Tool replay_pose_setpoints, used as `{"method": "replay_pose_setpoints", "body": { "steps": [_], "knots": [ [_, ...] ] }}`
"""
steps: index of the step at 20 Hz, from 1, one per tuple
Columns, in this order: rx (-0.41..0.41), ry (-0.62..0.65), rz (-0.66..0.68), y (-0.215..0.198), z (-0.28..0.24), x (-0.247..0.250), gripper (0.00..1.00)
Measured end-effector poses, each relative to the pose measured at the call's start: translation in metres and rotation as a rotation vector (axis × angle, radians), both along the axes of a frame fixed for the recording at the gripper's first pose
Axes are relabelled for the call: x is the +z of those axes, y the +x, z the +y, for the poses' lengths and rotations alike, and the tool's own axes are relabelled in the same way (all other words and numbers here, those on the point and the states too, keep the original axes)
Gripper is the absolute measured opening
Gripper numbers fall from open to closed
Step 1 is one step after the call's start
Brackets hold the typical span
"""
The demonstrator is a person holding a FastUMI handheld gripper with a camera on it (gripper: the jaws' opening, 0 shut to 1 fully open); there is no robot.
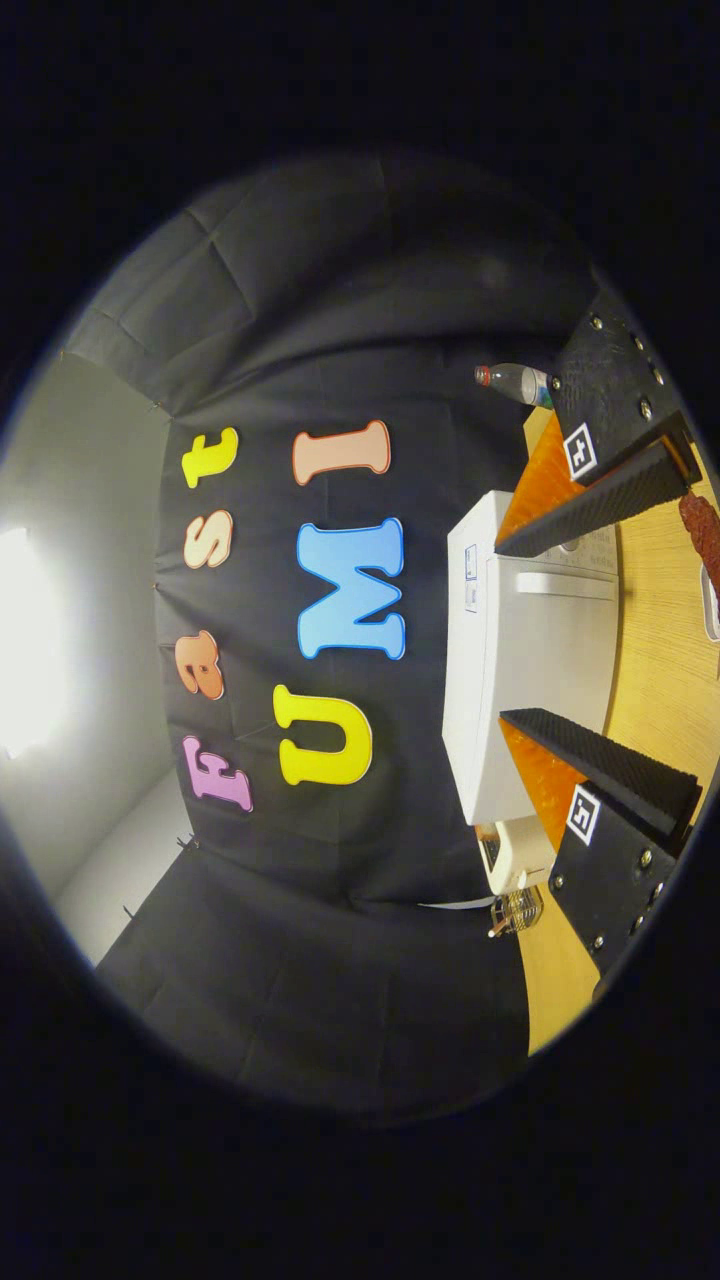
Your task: Open the microwave, put the food inside, and close the microwave door.
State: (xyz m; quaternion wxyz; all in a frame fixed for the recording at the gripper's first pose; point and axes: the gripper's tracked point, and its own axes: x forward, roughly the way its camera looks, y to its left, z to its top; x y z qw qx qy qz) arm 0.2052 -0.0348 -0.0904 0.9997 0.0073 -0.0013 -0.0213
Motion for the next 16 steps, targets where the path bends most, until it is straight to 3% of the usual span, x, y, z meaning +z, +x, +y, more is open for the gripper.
{"method": "replay_pose_setpoints", "body": {
  "steps": [4,13,14,16],
  "knots": [
    [-0.058,-0.003,0.029,0.036,-0.019,-0.035,0.95],
    [-0.064,0.076,0.191,0.118,-0.041,-0.135,0.93],
    [-0.075,0.078,0.196,0.123,-0.045,-0.141,0.74],
    [-0.076,0.078,0.192,0.133,-0.048,-0.150,0.69]
  ]
}}
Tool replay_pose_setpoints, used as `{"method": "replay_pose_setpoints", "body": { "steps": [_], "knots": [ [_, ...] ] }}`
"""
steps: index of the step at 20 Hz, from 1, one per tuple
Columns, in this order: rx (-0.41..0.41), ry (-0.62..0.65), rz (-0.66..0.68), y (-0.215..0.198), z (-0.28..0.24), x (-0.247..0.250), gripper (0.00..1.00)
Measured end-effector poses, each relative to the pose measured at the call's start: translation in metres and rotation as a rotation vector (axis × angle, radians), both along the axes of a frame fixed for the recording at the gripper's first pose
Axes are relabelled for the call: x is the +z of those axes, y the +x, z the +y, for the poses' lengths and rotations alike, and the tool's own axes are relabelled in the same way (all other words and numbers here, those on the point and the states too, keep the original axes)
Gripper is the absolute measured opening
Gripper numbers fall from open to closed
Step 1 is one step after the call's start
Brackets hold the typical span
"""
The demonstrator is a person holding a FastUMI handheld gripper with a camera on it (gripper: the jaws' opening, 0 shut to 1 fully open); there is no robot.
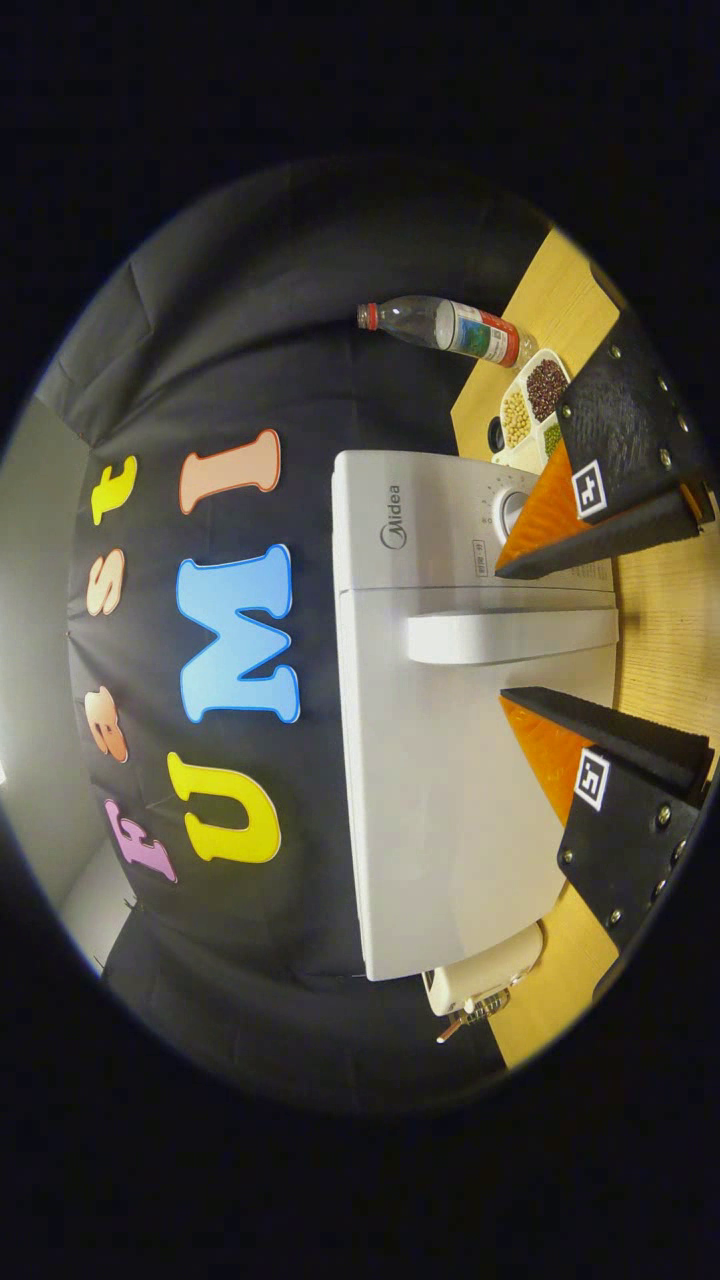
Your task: Open the microwave, put the food inside, and close the microwave door.
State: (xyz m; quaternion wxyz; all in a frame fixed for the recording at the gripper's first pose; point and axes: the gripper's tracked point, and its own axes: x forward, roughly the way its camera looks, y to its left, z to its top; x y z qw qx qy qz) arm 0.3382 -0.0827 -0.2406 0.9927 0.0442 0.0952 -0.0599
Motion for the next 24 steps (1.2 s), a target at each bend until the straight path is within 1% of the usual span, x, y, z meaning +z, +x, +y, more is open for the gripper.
{"method": "replay_pose_setpoints", "body": {
  "steps": [1,2,3,4,5,6,7,8,9,11,16,17,18,19,21,23,24],
  "knots": [
    [-0.003,-0.011,-0.006,0.005,0.001,0.000,0.69],
    [-0.004,-0.007,0.003,0.002,-0.001,-0.003,0.57],
    [0.005,0.014,0.007,0.009,0.002,-0.010,0.40],
    [-0.021,0.010,0.012,0.007,-0.002,-0.009,0.38],
    [-0.017,0.014,0.013,0.007,0.000,-0.008,0.27],
    [-0.019,0.016,0.017,0.005,0.000,-0.008,0.27],
    [-0.021,0.031,0.024,0.005,0.000,-0.008,0.21],
    [-0.031,0.073,0.031,0.006,0.000,-0.009,0.20],
    [-0.038,0.108,0.042,0.003,0.003,-0.009,0.14],
    [-0.031,0.156,0.054,0.001,0.003,-0.009,0.14],
    [-0.024,0.160,0.050,-0.002,0.005,-0.009,0.14],
    [-0.021,0.143,0.051,-0.004,0.004,-0.007,0.14],
    [-0.019,0.128,0.058,-0.004,0.005,-0.009,0.10],
    [-0.019,0.113,0.050,-0.012,0.008,-0.005,0.10],
    [0.000,0.043,0.060,-0.033,0.014,-0.005,0.10],
    [0.029,0.067,0.083,-0.064,0.032,-0.002,0.10],
    [0.065,0.047,0.092,-0.082,0.045,0.001,0.10]
  ]
}}
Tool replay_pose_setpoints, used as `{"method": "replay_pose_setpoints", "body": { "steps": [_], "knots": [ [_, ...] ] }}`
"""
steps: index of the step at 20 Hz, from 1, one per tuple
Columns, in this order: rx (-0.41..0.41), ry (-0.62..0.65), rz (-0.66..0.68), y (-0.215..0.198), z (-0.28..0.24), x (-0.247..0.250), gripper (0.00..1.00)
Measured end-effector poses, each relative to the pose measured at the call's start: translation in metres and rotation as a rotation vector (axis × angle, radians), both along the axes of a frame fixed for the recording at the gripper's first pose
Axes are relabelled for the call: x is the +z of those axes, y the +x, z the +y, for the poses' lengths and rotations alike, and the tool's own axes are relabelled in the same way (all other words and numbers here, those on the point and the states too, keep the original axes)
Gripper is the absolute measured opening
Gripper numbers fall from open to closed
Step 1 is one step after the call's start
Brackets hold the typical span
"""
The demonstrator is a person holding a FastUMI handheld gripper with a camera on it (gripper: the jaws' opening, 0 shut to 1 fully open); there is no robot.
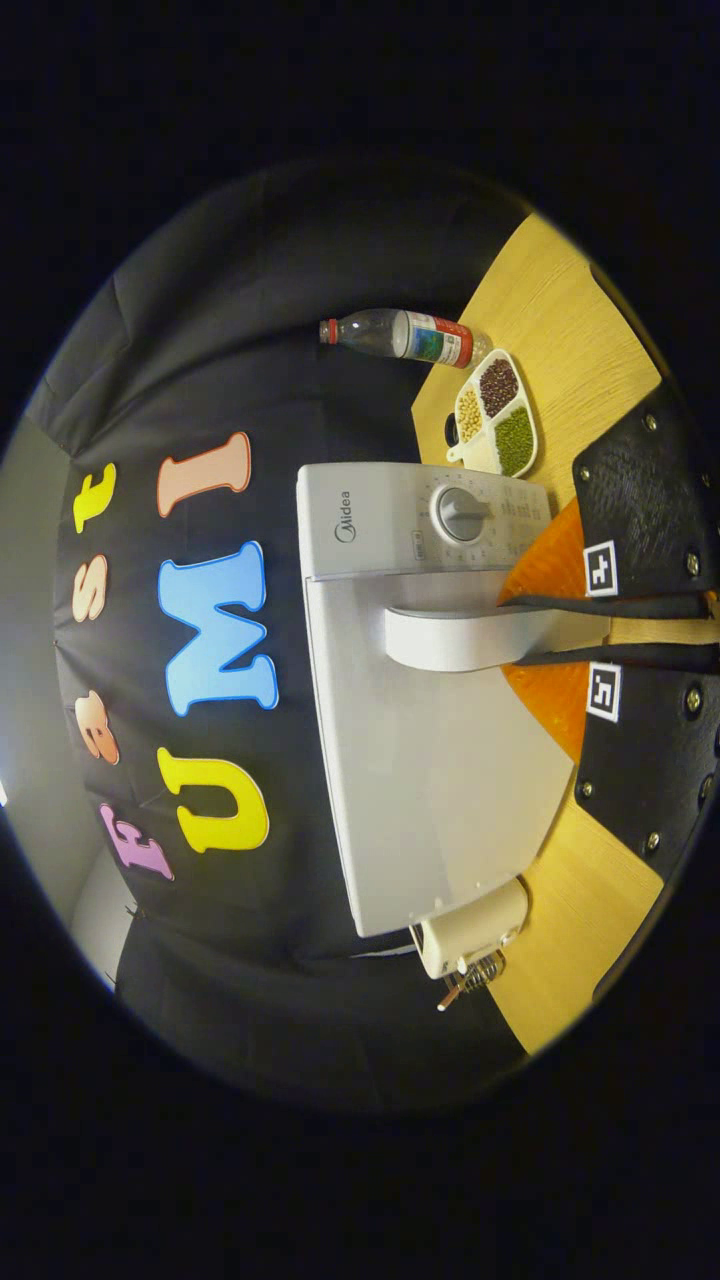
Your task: Open the microwave, put the food inside, and close the microwave door.
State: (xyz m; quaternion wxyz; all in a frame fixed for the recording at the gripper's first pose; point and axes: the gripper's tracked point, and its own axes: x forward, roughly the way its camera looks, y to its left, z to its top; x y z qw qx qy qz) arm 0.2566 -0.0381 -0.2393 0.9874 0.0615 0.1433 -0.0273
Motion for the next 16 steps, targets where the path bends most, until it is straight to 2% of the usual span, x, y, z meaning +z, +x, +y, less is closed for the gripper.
{"method": "replay_pose_setpoints", "body": {
  "steps": [5,8,9,11,16],
  "knots": [
    [0.254,0.038,-0.035,-0.089,0.097,0.012,0.09],
    [0.371,0.045,-0.056,-0.120,0.156,0.018,0.09],
    [0.378,0.031,-0.064,-0.126,0.173,0.019,0.09],
    [0.330,-0.058,-0.081,-0.133,0.188,0.021,0.09],
    [0.187,-0.125,-0.113,-0.139,0.251,0.022,0.09]
  ]
}}
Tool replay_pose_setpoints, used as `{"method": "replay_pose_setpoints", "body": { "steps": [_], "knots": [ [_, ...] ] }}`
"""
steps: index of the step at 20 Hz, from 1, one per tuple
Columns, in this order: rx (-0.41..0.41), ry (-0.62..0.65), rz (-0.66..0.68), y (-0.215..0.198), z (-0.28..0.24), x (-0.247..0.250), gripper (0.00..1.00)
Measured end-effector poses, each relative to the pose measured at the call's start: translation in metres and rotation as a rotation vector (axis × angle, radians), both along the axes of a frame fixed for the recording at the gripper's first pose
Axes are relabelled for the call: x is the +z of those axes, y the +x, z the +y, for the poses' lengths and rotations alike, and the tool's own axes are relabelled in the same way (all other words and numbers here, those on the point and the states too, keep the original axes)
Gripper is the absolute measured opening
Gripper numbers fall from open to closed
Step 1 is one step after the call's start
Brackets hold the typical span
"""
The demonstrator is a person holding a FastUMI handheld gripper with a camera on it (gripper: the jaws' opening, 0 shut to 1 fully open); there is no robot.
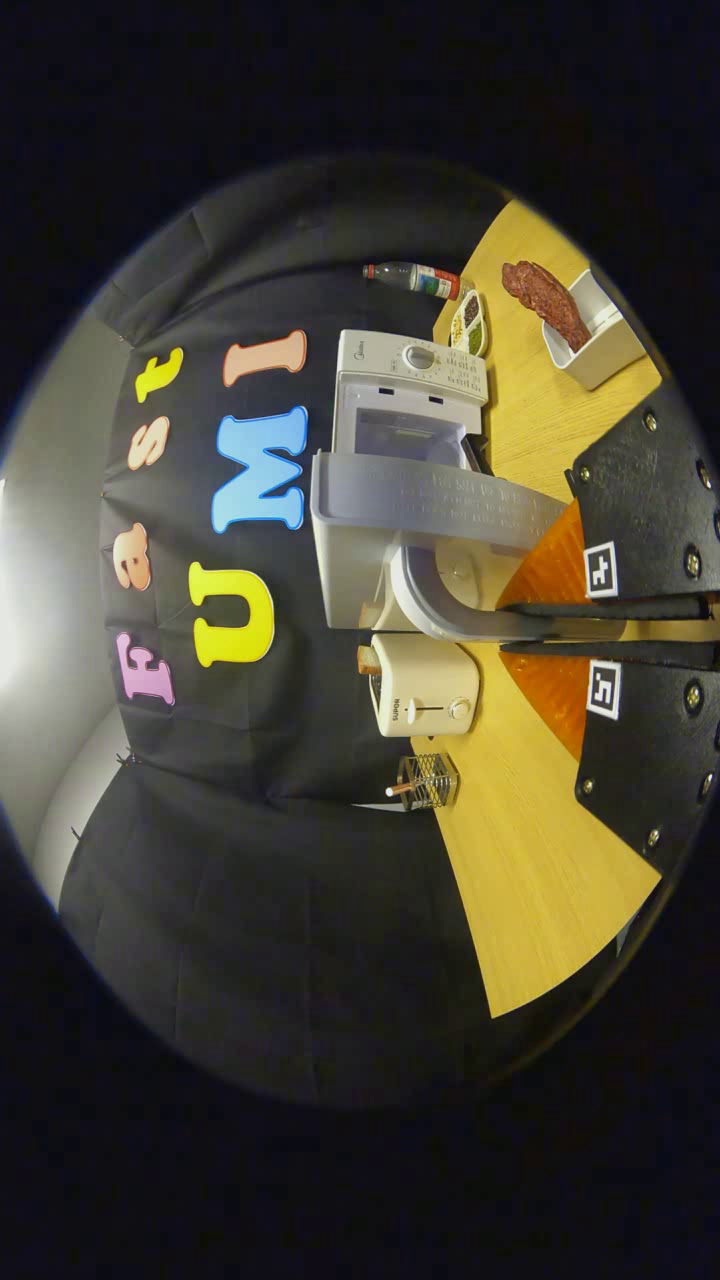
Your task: Open the microwave, put the food inside, and close the microwave door.
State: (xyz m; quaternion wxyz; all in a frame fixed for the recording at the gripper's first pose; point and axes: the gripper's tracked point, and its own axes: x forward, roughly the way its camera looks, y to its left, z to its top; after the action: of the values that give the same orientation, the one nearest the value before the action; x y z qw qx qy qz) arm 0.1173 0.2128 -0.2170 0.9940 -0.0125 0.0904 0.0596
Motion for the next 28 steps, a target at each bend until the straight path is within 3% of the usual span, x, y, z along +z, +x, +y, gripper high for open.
{"method": "replay_pose_setpoints", "body": {
  "steps": [5,8,9,10,16,19,21,22,23,24,26,28],
  "knots": [
    [-0.084,0.008,-0.001,-0.009,0.037,-0.005,0.08],
    [0.091,-0.019,-0.028,-0.026,0.085,-0.001,0.08],
    [0.110,-0.010,-0.034,-0.034,0.080,0.001,0.08],
    [0.131,0.017,-0.044,-0.039,0.079,0.006,0.02],
    [0.237,0.143,-0.044,-0.053,0.040,0.034,0.02],
    [0.245,0.116,-0.049,-0.051,-0.007,0.040,0.02],
    [0.226,0.122,-0.049,-0.047,-0.043,0.039,0.26],
    [0.201,0.125,-0.042,-0.044,-0.064,0.038,0.45],
    [0.178,0.126,-0.033,-0.043,-0.082,0.036,0.51],
    [0.147,0.129,-0.023,-0.039,-0.106,0.034,0.64],
    [0.071,0.139,0.010,-0.030,-0.156,0.024,0.76],
    [-0.002,0.180,0.058,-0.021,-0.204,0.008,0.81]
  ]
}}
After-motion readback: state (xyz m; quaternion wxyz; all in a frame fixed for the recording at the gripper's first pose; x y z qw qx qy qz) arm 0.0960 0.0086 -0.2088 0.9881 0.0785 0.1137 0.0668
